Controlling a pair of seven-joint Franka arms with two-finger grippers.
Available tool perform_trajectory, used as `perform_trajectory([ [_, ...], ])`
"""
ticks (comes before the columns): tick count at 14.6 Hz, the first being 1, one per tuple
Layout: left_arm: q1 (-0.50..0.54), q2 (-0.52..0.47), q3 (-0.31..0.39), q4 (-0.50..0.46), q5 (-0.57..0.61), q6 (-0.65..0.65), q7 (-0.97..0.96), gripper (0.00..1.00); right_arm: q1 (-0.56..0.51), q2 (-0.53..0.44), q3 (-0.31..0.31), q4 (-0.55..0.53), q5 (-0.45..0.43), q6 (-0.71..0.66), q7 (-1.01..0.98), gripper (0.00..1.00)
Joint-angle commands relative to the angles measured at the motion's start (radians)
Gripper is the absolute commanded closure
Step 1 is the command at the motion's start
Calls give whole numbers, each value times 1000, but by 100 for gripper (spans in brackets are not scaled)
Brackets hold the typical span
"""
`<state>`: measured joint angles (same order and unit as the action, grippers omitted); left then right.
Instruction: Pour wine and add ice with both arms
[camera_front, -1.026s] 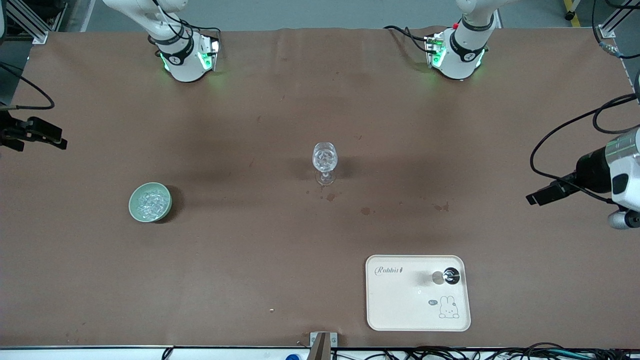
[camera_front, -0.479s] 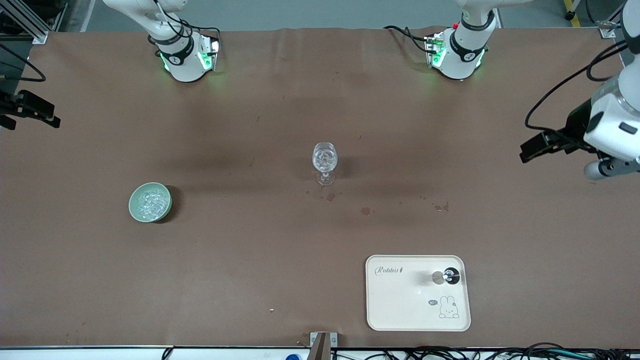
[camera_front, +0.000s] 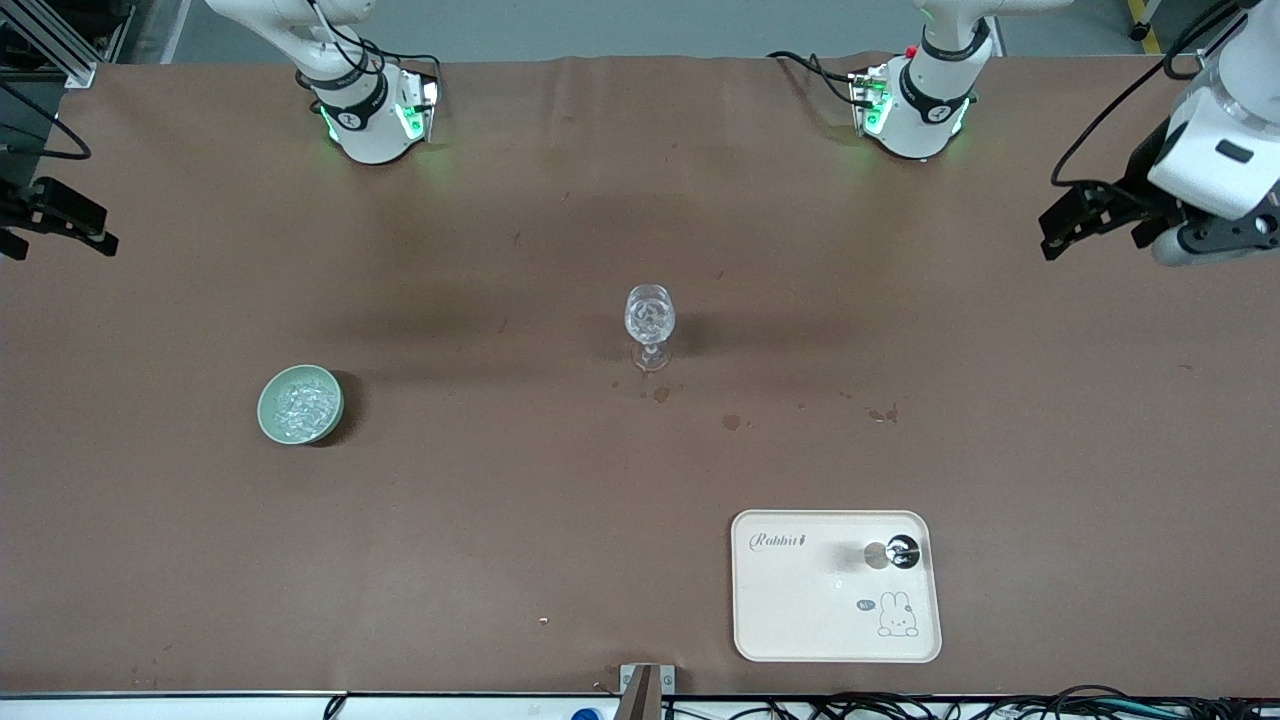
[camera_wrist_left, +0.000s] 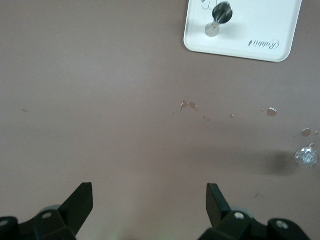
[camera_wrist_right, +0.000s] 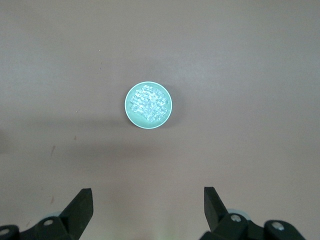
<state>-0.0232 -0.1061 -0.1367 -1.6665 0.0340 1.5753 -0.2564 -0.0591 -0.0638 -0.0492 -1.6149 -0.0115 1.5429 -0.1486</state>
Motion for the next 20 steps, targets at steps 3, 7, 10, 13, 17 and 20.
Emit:
perform_trajectory([
  [3,2,-57,5,-47,-16,5,20,0,-8,-19,6,-14,-1,23,4,2],
  [7,-3,-29,0,-6,-5,-1,13,0,-5,-17,6,-14,-1,29,6,2],
  [10,0,-23,0,-6,-6,-12,16,0,-5,-17,8,-16,1,28,6,2],
  [13,3,-18,0,-6,-3,-17,40,0,-5,-17,8,-16,2,26,6,2],
  [17,11,-15,9,-6,-5,-17,193,0,-5,-17,8,-16,2,26,6,2],
  [20,12,-15,9,-6,-5,-17,203,0,-5,-17,8,-16,2,26,6,2],
])
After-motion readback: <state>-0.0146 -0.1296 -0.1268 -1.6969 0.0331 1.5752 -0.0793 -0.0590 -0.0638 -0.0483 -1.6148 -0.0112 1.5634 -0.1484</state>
